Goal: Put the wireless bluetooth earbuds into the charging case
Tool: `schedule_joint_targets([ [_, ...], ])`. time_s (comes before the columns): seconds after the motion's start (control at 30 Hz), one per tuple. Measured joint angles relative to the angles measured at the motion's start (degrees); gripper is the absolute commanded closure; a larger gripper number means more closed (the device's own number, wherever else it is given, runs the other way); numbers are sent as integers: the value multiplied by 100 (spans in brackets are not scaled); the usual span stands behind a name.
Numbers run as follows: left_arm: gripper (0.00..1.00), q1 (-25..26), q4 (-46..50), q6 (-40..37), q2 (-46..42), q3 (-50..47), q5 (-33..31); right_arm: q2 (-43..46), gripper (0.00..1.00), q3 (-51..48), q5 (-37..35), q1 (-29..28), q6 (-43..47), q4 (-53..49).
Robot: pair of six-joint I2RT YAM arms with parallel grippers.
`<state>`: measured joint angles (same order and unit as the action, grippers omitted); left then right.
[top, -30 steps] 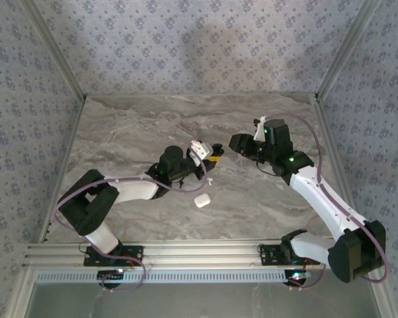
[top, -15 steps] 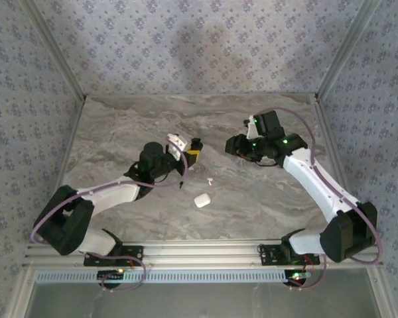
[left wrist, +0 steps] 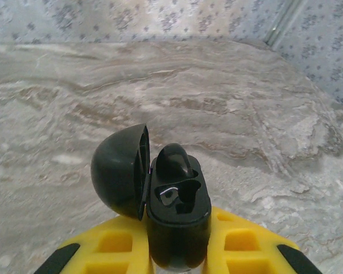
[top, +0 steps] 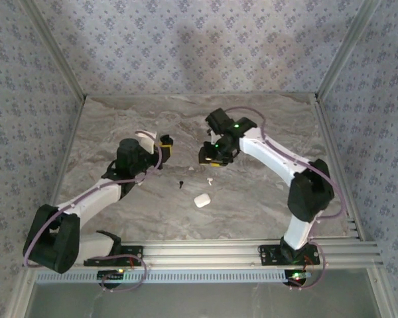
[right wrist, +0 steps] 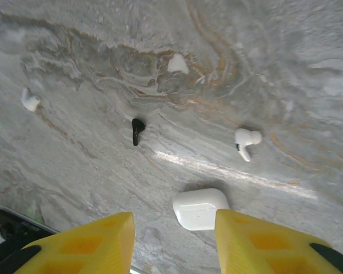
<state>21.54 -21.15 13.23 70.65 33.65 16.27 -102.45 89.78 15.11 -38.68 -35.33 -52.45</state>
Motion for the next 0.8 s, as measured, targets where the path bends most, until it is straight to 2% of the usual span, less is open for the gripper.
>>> schedule_joint_targets([
  [0.23,87,-577,396,308,-273,-146,-11,-1141,61,975,-98,-503,-129,-319],
  [0.53,87,-809,658,459,-463,-208,-72,-2306,63,1843,-87,-831,-243,-529],
  [0.8,87,-844,664,490,-472,-212,-131,-2765,65,2033,-48,-925,-326,-522],
])
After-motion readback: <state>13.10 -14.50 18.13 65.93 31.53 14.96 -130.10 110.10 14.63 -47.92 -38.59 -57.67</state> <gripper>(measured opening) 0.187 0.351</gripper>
